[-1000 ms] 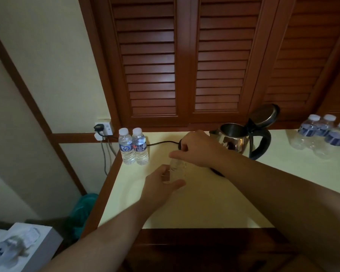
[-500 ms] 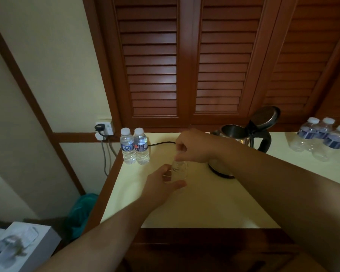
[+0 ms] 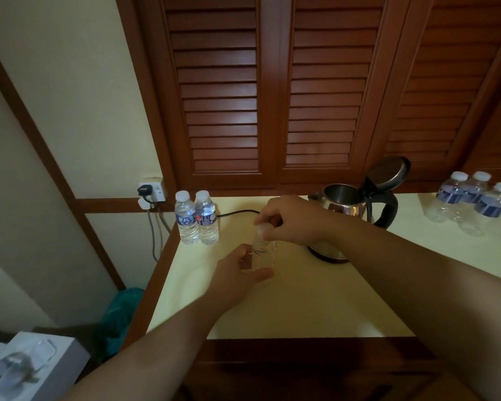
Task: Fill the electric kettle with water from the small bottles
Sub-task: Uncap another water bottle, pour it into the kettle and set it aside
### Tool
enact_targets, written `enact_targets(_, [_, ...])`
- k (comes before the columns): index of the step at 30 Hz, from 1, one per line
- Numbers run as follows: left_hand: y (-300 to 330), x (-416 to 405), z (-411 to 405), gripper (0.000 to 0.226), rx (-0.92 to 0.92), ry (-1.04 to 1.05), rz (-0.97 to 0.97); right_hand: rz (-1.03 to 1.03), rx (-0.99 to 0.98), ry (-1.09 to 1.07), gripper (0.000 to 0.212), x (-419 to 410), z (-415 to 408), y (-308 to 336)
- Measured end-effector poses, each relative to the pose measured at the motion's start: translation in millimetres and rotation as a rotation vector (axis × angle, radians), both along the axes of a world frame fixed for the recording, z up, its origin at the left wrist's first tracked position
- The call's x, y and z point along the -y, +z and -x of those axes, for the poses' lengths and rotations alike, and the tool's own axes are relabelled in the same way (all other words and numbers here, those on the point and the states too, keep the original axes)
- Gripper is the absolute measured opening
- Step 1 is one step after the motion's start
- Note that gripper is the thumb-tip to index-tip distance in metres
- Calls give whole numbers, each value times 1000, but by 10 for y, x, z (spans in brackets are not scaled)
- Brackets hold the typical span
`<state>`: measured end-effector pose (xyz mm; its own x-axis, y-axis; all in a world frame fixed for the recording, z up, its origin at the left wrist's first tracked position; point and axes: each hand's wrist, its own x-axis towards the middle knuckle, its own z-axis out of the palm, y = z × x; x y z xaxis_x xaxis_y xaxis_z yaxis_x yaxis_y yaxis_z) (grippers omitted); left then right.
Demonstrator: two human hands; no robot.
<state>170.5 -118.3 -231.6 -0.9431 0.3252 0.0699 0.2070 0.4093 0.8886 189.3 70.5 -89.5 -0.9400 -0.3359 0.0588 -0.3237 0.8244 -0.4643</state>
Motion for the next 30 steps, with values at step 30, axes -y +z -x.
enact_targets(30, [429,-603,10,45,-184,1,-55,-62,-100,-612,59,-1477,-934,-1532])
